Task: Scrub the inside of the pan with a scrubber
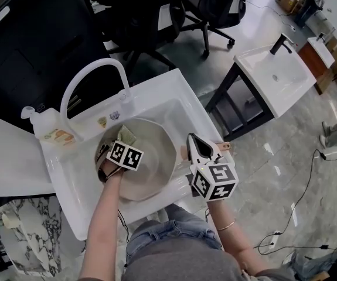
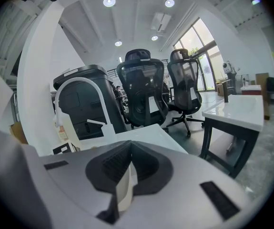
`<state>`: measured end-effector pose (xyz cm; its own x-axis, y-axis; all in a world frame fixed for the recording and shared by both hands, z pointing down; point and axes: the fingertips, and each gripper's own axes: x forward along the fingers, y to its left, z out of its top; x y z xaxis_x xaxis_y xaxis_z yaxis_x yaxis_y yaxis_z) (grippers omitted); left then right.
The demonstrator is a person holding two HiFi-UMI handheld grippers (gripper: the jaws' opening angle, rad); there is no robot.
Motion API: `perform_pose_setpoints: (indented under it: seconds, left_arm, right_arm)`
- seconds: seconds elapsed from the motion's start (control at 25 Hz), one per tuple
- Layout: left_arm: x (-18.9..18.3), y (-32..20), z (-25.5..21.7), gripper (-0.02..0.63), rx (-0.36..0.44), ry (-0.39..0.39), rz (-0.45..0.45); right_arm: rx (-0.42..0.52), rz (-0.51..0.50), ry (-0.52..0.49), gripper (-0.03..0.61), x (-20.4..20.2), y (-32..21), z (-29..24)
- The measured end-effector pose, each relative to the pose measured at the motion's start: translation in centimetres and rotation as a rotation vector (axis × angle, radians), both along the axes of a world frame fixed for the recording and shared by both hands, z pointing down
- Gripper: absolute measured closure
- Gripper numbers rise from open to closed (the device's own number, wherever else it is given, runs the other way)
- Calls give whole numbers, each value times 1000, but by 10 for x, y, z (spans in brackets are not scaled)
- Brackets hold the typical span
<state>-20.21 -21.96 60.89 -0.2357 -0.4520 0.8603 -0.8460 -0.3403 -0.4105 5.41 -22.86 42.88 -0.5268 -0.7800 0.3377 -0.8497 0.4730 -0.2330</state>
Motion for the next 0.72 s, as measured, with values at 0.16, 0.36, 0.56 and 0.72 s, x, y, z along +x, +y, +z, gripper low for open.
perform_pose_setpoints:
  seconds: [0.16, 0.36, 0.56, 0.72]
  left_arm:
    - [-10, 6, -9, 557, 3, -141, 59]
    - [-17, 16, -32, 557, 53, -207, 87]
    - [-26, 32, -63, 557, 142, -154, 46]
    - [-6, 46, -77, 557, 166, 156, -33]
  right_arm:
    - [1, -7, -4, 568, -1, 4, -2]
    - [17, -19, -10, 568, -6, 11, -8]
    - [42, -26, -13, 568, -11, 24, -17]
    - [53, -6, -17, 568, -8, 37, -22]
